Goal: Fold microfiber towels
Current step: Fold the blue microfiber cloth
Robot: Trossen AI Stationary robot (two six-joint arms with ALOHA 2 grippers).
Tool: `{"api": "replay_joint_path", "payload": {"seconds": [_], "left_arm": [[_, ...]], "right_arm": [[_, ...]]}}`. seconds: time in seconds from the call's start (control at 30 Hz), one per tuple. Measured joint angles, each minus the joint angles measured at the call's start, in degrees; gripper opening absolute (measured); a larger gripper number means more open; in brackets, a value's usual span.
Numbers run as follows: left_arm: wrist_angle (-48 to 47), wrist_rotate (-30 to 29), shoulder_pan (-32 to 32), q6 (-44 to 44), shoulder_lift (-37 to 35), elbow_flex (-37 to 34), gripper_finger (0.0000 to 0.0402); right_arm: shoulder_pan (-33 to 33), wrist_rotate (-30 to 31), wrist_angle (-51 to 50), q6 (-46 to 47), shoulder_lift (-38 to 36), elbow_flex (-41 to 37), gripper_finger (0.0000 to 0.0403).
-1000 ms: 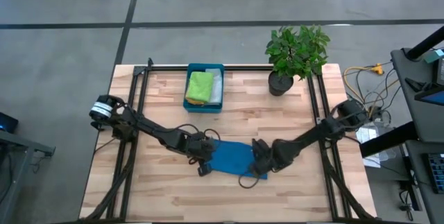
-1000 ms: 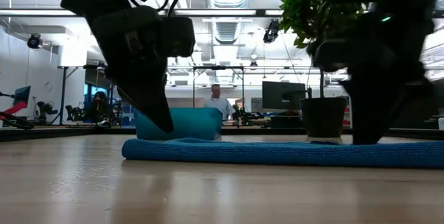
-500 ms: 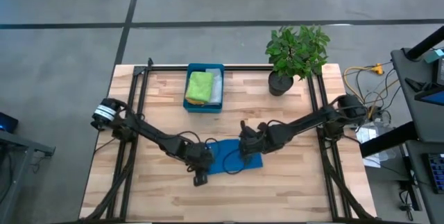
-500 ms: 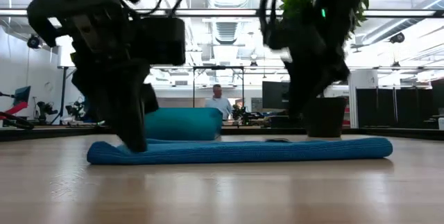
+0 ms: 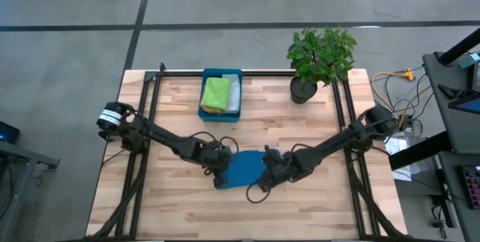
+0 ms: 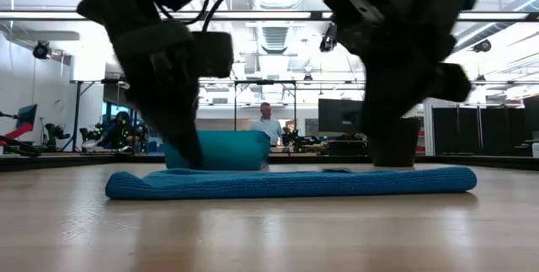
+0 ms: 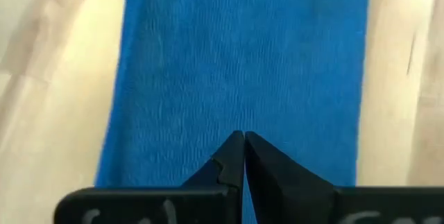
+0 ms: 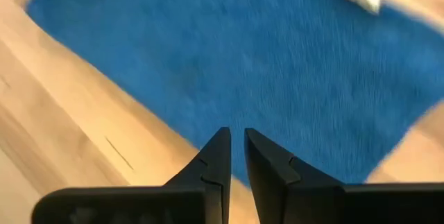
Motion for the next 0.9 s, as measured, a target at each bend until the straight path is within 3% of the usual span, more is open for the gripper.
{"api": "replay_joint_path", "payload": {"seconds": [0.23,0.37,0.53,0.73,0.8,0.9], "left_arm": [[-0.9,-1.2,1.7,1.2,1.3,-0.2,0.0000],[0.2,1.1,1.3,-0.4,4.0,0.0,0.0000],[6.0,6.5,-1.9,-5.9,7.6,0.0,0.0000],[22.5,14.5,-6.3,-5.1,10.9,-0.2,0.0000],[24.4,18.4,-6.4,-3.5,11.2,-0.3,0.0000],[22.2,18.8,-6.1,-3.3,9.3,-0.5,0.0000]], "right_arm": [[1.3,-3.5,0.5,5.5,0.0,-3.6,0.0038],[-0.2,-3.5,0.4,4.3,0.0,-6.1,0.0038],[-4.4,-6.1,3.4,-0.6,-0.1,-9.1,0.0038],[-8.6,-8.1,10.0,-8.4,-0.3,-11.2,0.0038],[-9.3,-7.8,11.2,-12.3,-0.3,-11.2,0.0038],[-8.6,-3.4,10.3,-17.5,-1.4,-10.2,0.0038]]}}
